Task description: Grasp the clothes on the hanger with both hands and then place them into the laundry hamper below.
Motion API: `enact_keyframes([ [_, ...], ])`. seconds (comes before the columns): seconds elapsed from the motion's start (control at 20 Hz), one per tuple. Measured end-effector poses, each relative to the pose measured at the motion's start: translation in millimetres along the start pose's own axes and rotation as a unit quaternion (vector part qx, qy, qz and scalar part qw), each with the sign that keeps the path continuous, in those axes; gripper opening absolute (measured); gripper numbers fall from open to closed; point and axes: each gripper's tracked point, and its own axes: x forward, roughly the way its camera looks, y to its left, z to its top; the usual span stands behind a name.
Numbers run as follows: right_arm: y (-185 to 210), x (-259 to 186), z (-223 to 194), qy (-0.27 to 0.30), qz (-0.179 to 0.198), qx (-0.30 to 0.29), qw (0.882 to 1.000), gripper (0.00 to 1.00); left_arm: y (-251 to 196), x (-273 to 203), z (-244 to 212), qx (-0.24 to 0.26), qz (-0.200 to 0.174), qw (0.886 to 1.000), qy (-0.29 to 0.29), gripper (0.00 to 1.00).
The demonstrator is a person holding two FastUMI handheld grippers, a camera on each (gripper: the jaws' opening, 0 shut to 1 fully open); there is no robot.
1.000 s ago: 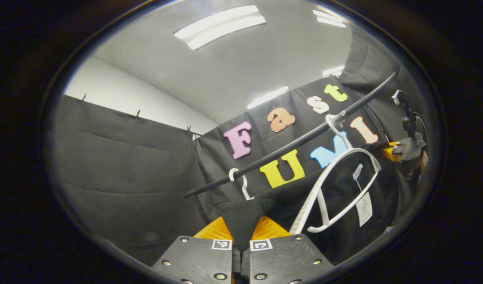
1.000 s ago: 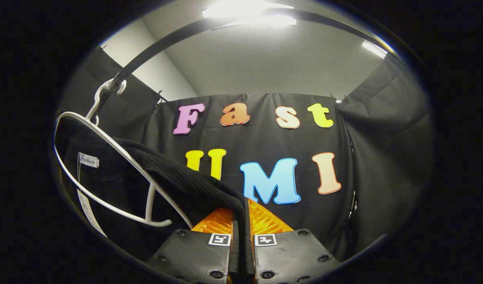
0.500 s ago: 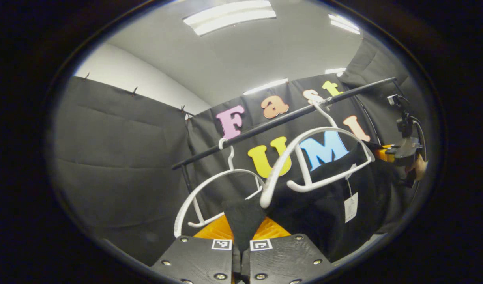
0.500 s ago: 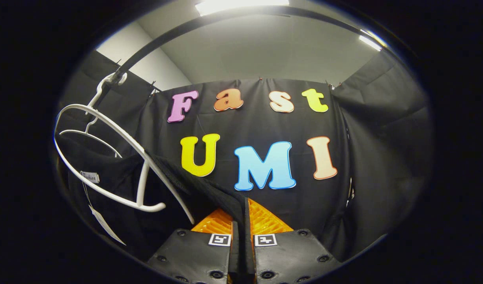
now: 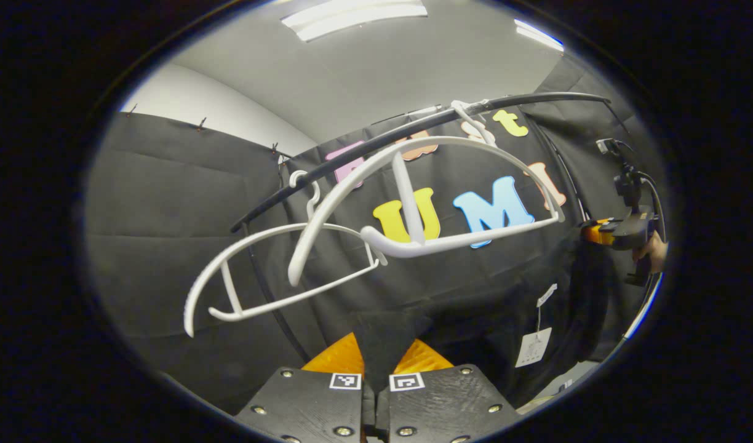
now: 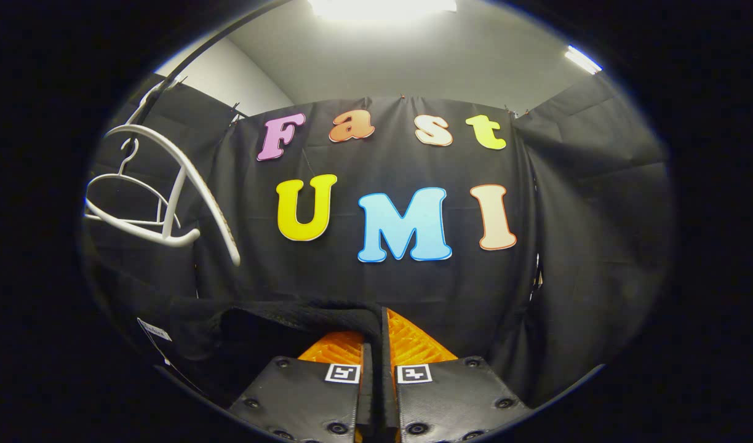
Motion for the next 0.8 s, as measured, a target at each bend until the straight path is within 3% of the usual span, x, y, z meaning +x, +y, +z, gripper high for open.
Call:
enact_keyframes([
  [0.55,13.5,-59.1,-37.7,0.043,0.018,-0.029,0.998,0.08,-4.7,-55.3,-47.4,-0.035,-0.011,0.999,0.039,0.02],
  [0.8,32.6,-93.0,-56.5,0.068,0.030,-0.032,0.997,0.08,-24.7,-52.0,-57.4,-0.046,-0.037,0.997,0.048,0.02],
])
